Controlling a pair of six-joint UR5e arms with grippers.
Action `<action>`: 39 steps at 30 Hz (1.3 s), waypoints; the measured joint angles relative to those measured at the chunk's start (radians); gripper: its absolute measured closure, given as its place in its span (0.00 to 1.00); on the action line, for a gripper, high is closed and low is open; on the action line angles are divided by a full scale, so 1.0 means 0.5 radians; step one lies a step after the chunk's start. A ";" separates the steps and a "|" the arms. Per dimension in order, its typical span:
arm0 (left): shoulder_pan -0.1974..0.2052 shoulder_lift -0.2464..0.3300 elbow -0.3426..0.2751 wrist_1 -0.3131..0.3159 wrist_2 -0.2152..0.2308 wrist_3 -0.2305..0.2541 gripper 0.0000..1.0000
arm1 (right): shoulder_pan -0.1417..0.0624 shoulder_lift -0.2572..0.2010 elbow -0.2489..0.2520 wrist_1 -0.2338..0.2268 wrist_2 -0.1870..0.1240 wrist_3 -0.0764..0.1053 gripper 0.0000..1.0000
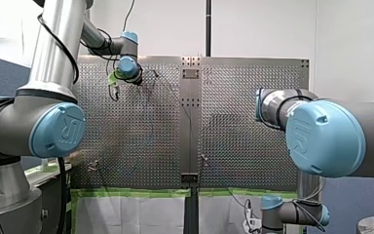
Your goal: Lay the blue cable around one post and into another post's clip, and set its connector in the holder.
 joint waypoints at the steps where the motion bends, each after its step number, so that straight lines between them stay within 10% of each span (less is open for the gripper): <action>1: 0.000 0.000 0.000 0.000 0.000 0.000 0.00 | -0.003 0.020 0.013 -0.020 -0.015 -0.019 1.00; 10: -0.001 -0.001 0.000 0.001 0.000 -0.002 0.00 | 0.010 0.197 0.176 -0.181 -0.106 -0.082 1.00; 16: 0.001 0.001 0.000 0.002 0.000 -0.003 0.00 | 0.028 0.272 0.221 -0.128 -0.135 -0.088 1.00; 39: 0.011 -0.001 0.000 0.014 0.000 -0.005 0.00 | 0.083 -0.088 0.225 0.256 -0.197 -0.084 1.00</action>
